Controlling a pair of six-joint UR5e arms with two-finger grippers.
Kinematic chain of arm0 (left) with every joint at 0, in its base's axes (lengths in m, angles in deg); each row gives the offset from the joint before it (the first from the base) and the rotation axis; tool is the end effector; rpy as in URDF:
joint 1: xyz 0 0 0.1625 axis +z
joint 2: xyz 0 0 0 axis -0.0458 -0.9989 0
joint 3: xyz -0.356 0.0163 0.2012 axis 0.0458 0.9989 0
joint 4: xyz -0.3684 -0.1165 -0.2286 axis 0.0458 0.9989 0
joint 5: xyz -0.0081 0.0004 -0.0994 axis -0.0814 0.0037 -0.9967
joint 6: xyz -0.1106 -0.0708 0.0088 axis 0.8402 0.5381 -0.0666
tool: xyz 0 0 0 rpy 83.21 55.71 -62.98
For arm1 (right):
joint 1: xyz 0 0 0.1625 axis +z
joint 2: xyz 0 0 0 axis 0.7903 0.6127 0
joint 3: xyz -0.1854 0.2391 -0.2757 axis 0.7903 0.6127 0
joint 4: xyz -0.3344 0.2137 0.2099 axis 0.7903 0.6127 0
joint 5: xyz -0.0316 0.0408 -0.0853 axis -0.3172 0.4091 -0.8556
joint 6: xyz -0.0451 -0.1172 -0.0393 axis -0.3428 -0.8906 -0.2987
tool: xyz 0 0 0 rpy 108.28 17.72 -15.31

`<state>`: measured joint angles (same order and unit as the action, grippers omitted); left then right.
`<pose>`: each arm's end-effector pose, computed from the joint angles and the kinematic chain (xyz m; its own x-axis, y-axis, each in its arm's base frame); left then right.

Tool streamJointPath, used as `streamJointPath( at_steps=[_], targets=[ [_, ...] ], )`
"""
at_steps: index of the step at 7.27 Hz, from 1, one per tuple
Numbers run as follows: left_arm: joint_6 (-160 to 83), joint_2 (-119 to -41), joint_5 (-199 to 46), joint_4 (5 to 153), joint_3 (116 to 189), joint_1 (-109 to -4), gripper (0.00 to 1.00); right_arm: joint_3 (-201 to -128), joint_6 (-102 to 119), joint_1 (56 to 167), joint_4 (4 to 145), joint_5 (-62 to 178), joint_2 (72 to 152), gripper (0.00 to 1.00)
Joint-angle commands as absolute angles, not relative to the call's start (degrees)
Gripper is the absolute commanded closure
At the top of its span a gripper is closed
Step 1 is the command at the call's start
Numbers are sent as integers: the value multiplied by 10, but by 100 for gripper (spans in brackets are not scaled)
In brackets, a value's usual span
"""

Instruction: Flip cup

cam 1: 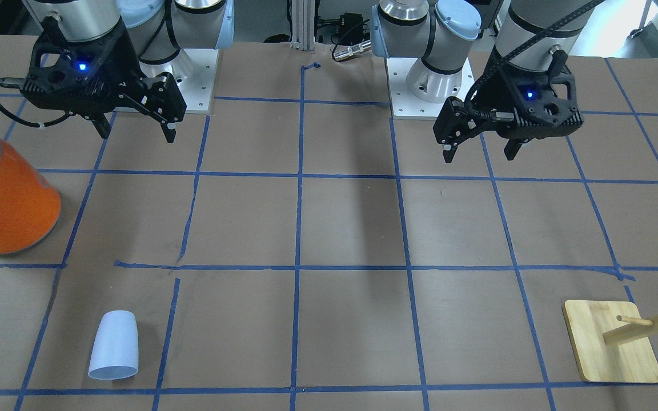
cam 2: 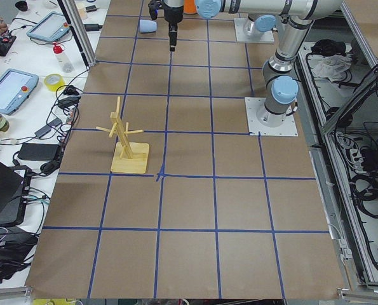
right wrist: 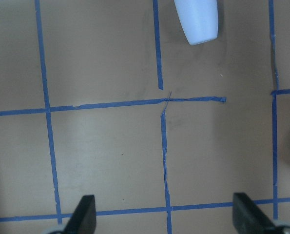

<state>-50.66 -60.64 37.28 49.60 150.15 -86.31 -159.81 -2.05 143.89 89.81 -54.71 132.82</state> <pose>-0.1183 -0.5421 0.4600 -0.9973 -0.0659 -0.0328 -0.0628 0.9942 -0.0876 0.1490 -0.5294 0.4649 -0.9976 0.0689 -0.0075 0.0693 0.9952 -0.0693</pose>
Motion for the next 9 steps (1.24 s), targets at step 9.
streamJointPath(
  at_steps=[9],
  targets=[
    [-507,-607,371,494,1503,-862,0,-1501,-191,1353,1140,-540,960,2]
  ],
)
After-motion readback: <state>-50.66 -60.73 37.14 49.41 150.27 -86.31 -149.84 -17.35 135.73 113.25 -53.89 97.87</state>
